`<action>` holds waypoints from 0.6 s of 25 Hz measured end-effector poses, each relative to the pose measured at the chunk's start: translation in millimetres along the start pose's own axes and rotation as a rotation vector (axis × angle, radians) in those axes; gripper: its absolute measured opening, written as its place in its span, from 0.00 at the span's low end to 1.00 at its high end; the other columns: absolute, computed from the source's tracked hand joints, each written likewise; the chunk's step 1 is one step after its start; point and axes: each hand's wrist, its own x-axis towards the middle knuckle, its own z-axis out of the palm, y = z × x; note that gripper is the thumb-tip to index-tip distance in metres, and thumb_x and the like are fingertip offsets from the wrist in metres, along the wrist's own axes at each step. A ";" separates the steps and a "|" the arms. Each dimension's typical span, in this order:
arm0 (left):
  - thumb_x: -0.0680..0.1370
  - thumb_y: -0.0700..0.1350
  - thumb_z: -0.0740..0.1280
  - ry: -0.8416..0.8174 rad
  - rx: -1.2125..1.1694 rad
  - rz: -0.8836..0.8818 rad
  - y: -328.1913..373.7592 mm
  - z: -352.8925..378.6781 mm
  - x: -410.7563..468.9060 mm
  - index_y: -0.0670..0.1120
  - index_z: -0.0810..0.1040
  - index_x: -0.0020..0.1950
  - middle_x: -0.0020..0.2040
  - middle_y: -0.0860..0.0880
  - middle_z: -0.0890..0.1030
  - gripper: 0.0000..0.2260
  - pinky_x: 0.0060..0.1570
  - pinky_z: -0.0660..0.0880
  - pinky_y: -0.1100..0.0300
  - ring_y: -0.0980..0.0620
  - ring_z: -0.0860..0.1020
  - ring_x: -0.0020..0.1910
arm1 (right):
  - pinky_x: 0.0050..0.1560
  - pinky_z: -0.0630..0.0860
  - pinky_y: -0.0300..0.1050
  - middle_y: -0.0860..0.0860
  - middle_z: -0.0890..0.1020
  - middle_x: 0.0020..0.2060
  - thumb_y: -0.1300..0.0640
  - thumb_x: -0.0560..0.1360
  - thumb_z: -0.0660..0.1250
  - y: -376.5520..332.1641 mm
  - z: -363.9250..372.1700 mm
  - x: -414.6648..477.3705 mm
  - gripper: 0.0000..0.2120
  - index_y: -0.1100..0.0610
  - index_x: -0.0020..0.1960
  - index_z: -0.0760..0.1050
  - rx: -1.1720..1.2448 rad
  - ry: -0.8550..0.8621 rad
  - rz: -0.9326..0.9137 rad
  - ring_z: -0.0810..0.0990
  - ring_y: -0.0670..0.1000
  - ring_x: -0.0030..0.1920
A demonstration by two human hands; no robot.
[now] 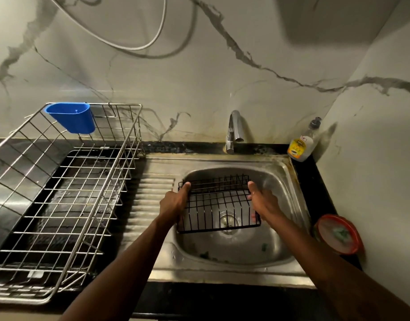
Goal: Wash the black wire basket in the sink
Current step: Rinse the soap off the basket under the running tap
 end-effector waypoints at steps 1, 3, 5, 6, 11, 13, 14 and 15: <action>0.63 0.83 0.55 0.002 -0.012 0.015 -2.7 -1.7 -3.7 0.43 0.80 0.58 0.53 0.39 0.83 0.48 0.54 0.80 0.44 0.38 0.82 0.51 | 0.50 0.81 0.62 0.58 0.83 0.43 0.26 0.76 0.52 0.0 0.8 -4.8 0.36 0.58 0.46 0.78 0.025 0.000 -0.041 0.84 0.62 0.42; 0.67 0.80 0.55 0.052 -0.112 0.076 4.3 -12.2 -23.7 0.46 0.80 0.59 0.55 0.41 0.83 0.42 0.55 0.80 0.43 0.40 0.81 0.52 | 0.45 0.81 0.63 0.66 0.82 0.42 0.26 0.76 0.54 -4.1 -0.3 -11.6 0.42 0.67 0.49 0.77 0.141 0.040 -0.164 0.83 0.65 0.39; 0.68 0.80 0.56 0.108 -0.212 0.150 5.2 -22.7 -39.2 0.50 0.77 0.67 0.62 0.42 0.81 0.42 0.60 0.77 0.42 0.41 0.80 0.58 | 0.43 0.79 0.64 0.67 0.81 0.44 0.24 0.74 0.55 -7.5 -1.4 -19.9 0.42 0.66 0.51 0.77 0.219 0.038 -0.355 0.81 0.65 0.39; 0.69 0.80 0.56 0.144 -0.236 0.192 4.9 -28.9 -47.0 0.51 0.75 0.70 0.63 0.43 0.80 0.42 0.62 0.76 0.42 0.43 0.79 0.60 | 0.44 0.79 0.64 0.66 0.81 0.44 0.26 0.75 0.55 -9.5 -1.4 -24.2 0.39 0.63 0.51 0.77 0.243 0.029 -0.457 0.81 0.65 0.40; 0.76 0.72 0.57 0.275 -0.314 0.292 14.9 -65.2 -90.2 0.51 0.71 0.72 0.62 0.45 0.80 0.34 0.61 0.75 0.48 0.47 0.78 0.57 | 0.41 0.84 0.55 0.56 0.84 0.40 0.41 0.82 0.62 -47.0 -13.6 -35.3 0.16 0.53 0.51 0.80 0.346 0.007 -0.709 0.84 0.56 0.40; 0.77 0.71 0.60 0.311 -0.386 0.281 18.5 -78.5 -105.8 0.49 0.70 0.73 0.58 0.46 0.81 0.33 0.54 0.77 0.55 0.50 0.79 0.52 | 0.40 0.83 0.52 0.55 0.85 0.40 0.46 0.82 0.63 -70.3 -18.4 -31.0 0.14 0.55 0.54 0.82 0.371 -0.022 -0.742 0.85 0.54 0.39; 0.78 0.69 0.61 0.323 -0.421 0.270 21.8 -84.2 -112.7 0.48 0.70 0.72 0.56 0.47 0.80 0.32 0.49 0.77 0.58 0.51 0.79 0.51 | 0.40 0.83 0.53 0.56 0.85 0.40 0.46 0.82 0.64 -83.3 -21.6 -27.3 0.16 0.58 0.55 0.82 0.387 -0.048 -0.751 0.85 0.56 0.39; 0.78 0.68 0.62 0.330 -0.457 0.258 24.5 -89.8 -117.9 0.48 0.69 0.72 0.56 0.47 0.80 0.31 0.47 0.77 0.57 0.50 0.79 0.51 | 0.41 0.83 0.55 0.57 0.85 0.40 0.44 0.81 0.65 -96.9 -25.7 -24.7 0.19 0.59 0.55 0.82 0.404 -0.081 -0.753 0.85 0.58 0.39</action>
